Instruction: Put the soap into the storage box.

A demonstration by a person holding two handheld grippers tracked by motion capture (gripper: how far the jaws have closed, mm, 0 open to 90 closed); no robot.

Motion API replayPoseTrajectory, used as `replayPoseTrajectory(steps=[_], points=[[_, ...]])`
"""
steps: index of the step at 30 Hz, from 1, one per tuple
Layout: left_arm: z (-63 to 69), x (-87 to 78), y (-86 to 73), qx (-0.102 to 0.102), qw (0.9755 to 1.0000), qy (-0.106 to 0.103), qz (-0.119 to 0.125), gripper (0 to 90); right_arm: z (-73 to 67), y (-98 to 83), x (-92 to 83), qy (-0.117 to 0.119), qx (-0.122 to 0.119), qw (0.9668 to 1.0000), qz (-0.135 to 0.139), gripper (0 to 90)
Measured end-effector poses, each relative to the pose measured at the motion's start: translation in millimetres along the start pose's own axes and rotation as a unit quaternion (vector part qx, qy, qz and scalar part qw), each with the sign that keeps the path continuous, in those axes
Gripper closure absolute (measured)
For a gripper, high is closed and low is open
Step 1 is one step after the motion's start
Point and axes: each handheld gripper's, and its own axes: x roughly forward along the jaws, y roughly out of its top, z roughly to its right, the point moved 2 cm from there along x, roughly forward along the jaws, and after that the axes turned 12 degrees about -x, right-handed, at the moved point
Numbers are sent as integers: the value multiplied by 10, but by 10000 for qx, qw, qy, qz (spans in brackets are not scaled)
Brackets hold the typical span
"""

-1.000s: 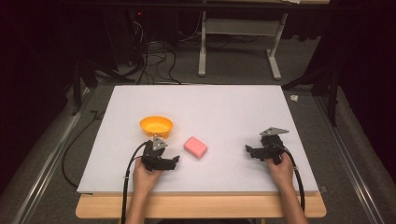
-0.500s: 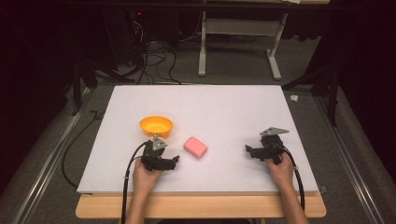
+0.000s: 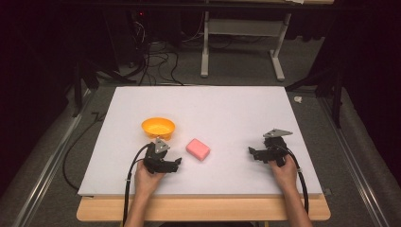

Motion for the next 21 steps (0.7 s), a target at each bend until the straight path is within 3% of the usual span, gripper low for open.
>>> replayPoseTrajectory(steps=[6,21], points=[[21,-14,-1,78,9999,62,31,204,0,0,-1,-1,-1,10000,-4,163],[98,-157,21,33,9995,-190,233,209,-3,0,-3,-3,8,10000,-11,163]])
